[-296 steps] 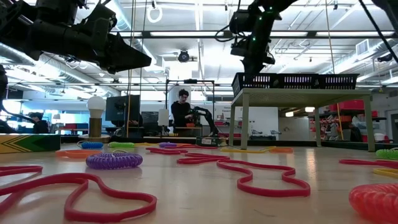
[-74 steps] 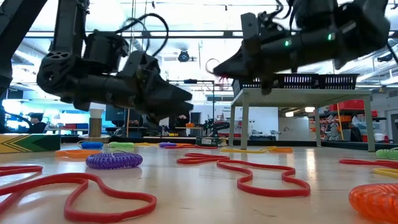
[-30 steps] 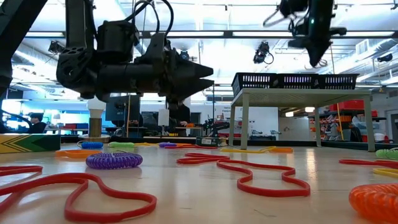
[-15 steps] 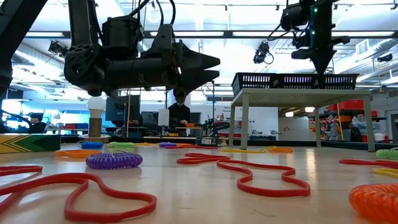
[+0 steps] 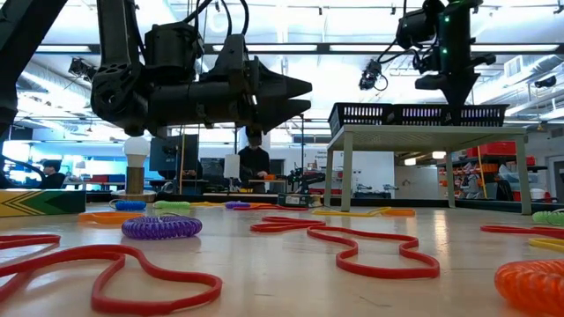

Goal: Pick & Place Office Desk Supplies
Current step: Put the red rubber band into the right black basket on the shelf, then put the yellow crayon box into the middle black basket on the shelf

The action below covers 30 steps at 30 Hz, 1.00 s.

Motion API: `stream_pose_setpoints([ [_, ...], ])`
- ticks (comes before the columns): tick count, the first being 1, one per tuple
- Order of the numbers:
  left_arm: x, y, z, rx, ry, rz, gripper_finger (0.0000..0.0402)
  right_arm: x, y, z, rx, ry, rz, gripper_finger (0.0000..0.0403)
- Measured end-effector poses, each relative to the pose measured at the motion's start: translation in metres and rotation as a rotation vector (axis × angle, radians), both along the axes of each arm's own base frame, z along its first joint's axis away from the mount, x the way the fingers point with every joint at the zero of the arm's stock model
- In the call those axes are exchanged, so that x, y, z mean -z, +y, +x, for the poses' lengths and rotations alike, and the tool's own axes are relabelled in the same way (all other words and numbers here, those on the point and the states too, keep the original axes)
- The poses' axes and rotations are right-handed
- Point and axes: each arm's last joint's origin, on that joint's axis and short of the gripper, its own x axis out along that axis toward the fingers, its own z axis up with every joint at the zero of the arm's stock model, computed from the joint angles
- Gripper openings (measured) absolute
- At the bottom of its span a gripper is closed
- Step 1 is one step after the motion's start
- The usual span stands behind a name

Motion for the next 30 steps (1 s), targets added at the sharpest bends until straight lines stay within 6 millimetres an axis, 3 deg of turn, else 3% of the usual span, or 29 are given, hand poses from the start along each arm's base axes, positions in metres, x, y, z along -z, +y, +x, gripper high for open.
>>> stream_pose_setpoints([
  [6, 0.000, 0.000, 0.000, 0.000, 0.000, 0.000, 0.0195, 0.000, 0.003, 0.000, -0.005, 0.044, -0.008, 0.0123],
  [10, 0.000, 0.000, 0.000, 0.000, 0.000, 0.000, 0.0195, -0.003, 0.012, -0.002, -0.034, 0.080, 0.010, 0.0134],
  [14, 0.000, 0.000, 0.000, 0.000, 0.000, 0.000, 0.0195, -0.020, 0.033, 0.000, -0.083, 0.062, -0.018, 0.0106],
  [20, 0.000, 0.000, 0.000, 0.000, 0.000, 0.000, 0.0195, -0.047, 0.075, 0.006, -0.171, -0.079, -0.070, 0.0022],
  [24, 0.000, 0.000, 0.000, 0.000, 0.000, 0.000, 0.0195, -0.049, 0.103, 0.013, -0.256, -0.229, 0.027, 0.0011],
  [30, 0.000, 0.000, 0.000, 0.000, 0.000, 0.000, 0.0195, -0.031, 0.142, 0.029, -0.372, -0.246, 0.085, 0.0009],
])
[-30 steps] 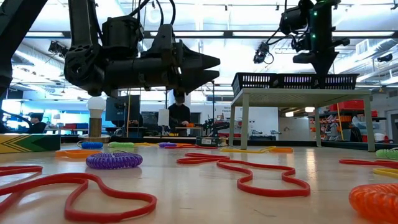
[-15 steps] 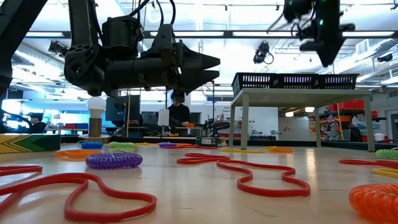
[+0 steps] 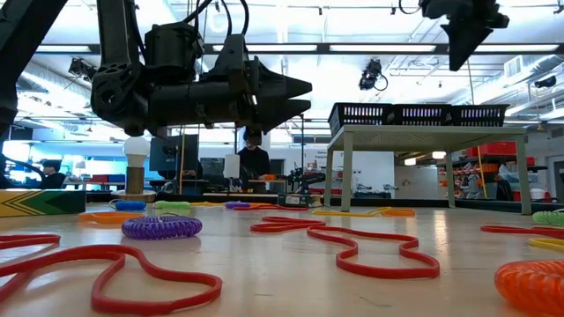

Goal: Pick & Place Office Desk Supplies
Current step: Put the yellow crayon box into the middle black basket on the shelf

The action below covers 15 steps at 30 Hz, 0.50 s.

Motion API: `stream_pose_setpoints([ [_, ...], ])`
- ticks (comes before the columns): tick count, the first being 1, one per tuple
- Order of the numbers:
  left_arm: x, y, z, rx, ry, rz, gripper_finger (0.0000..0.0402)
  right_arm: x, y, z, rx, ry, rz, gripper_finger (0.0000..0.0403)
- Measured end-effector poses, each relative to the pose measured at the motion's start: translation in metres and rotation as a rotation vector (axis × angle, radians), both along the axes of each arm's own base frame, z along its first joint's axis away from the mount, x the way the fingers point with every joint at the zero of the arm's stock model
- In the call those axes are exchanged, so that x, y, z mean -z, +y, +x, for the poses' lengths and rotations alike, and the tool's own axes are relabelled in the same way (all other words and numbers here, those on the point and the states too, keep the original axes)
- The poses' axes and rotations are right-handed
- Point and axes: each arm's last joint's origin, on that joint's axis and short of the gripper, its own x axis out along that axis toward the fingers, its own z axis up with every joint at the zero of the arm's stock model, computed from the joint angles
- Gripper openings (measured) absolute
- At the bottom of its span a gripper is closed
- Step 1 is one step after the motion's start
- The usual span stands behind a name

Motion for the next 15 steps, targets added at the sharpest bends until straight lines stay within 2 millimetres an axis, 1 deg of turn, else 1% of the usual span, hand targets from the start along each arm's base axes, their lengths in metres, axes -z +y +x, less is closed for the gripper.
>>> stream_pose_setpoints([
  [4, 0.000, 0.000, 0.000, 0.000, 0.000, 0.000, 0.0195, 0.012, 0.026, 0.008, -0.069, -0.040, 0.022, 0.0006],
  [9, 0.000, 0.000, 0.000, 0.000, 0.000, 0.000, 0.0195, 0.023, 0.058, 0.015, -0.160, -0.096, 0.097, 0.0005],
  [12, 0.000, 0.000, 0.000, 0.000, 0.000, 0.000, 0.0195, 0.037, 0.078, 0.023, -0.213, -0.087, 0.172, 0.0003],
  [15, 0.000, 0.000, 0.000, 0.000, 0.000, 0.000, 0.0195, 0.054, 0.100, 0.031, -0.278, -0.023, 0.259, 0.0007],
])
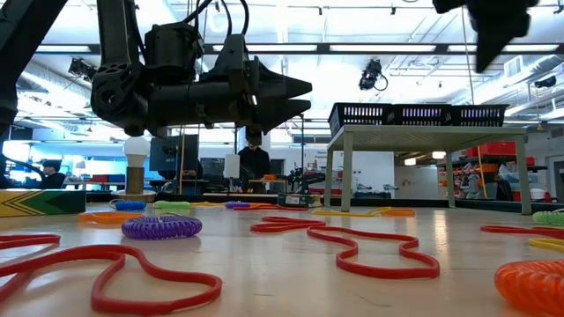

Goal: Pick & Place Office Desk Supplies
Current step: Put the yellow crayon box into the middle black basket on the shelf

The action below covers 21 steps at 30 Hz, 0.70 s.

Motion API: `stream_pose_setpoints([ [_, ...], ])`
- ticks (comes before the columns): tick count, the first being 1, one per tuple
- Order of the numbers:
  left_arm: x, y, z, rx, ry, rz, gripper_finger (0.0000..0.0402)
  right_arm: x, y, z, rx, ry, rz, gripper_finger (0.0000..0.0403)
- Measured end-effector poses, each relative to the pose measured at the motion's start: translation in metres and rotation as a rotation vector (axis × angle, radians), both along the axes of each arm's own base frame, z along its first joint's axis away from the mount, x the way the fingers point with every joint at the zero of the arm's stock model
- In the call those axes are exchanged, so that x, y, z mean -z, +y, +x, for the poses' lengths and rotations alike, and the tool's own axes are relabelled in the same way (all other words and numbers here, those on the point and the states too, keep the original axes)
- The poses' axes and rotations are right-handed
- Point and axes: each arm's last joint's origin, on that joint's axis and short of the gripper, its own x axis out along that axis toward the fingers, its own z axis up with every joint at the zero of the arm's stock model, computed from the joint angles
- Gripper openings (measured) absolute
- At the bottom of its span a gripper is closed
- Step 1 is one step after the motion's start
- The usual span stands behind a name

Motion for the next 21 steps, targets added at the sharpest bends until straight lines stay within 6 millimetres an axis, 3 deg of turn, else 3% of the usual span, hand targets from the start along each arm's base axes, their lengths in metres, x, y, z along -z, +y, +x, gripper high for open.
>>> stream_pose_setpoints([
  [8, 0.000, 0.000, 0.000, 0.000, 0.000, 0.000, 0.0195, 0.033, 0.070, 0.013, -0.233, 0.078, 0.144, 0.0010],
  [12, 0.000, 0.000, 0.000, 0.000, 0.000, 0.000, 0.0195, 0.042, 0.101, 0.011, -0.259, 0.075, 0.250, 0.0011],
  [21, 0.000, 0.000, 0.000, 0.000, 0.000, 0.000, 0.0195, 0.051, 0.138, 0.000, -0.223, 0.030, 0.348, 0.0017],
])
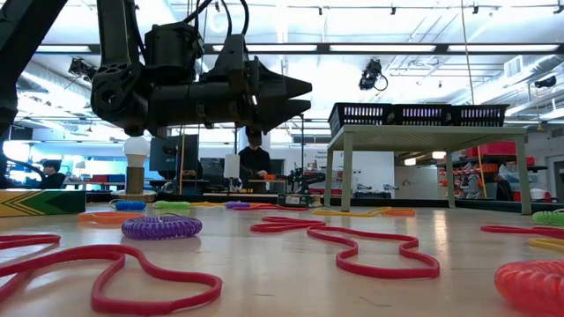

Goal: Pick & Place Office Desk Supplies
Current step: Put the yellow crayon box into the middle black basket on the shelf

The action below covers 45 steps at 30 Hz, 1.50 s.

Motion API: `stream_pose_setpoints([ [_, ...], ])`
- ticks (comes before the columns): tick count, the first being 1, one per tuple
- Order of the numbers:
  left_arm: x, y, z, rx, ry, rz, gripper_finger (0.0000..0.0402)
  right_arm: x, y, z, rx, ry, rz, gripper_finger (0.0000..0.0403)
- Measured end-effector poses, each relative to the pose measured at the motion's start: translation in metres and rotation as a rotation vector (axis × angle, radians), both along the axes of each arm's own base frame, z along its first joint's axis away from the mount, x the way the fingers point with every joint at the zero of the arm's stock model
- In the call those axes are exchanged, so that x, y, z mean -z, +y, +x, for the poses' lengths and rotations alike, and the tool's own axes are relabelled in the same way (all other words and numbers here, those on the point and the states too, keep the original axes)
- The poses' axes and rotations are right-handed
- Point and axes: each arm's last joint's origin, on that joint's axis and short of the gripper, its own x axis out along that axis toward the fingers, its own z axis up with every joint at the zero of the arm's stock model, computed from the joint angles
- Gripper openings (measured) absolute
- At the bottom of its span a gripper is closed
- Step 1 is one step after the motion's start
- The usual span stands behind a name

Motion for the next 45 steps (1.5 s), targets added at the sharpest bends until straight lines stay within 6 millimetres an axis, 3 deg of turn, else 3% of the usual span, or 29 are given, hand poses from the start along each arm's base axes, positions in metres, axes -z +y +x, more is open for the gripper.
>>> stream_pose_setpoints([
  [8, 0.000, 0.000, 0.000, 0.000, 0.000, 0.000, 0.0195, 0.034, 0.013, -0.009, 0.041, -0.015, 0.110, 0.0093],
  [17, 0.000, 0.000, 0.000, 0.000, 0.000, 0.000, 0.0195, 0.063, 0.010, -0.026, -0.114, 0.096, 0.134, 0.0160],
  [26, 0.000, 0.000, 0.000, 0.000, 0.000, 0.000, 0.0195, 0.092, 0.001, -0.034, -0.203, 0.109, 0.160, 0.0162],
  [38, 0.000, 0.000, 0.000, 0.000, 0.000, 0.000, 0.0195, 0.116, -0.005, -0.041, -0.283, 0.089, 0.241, 0.0162],
  [45, 0.000, 0.000, 0.000, 0.000, 0.000, 0.000, 0.0195, 0.122, -0.010, -0.045, -0.327, 0.085, 0.235, 0.0123],
])
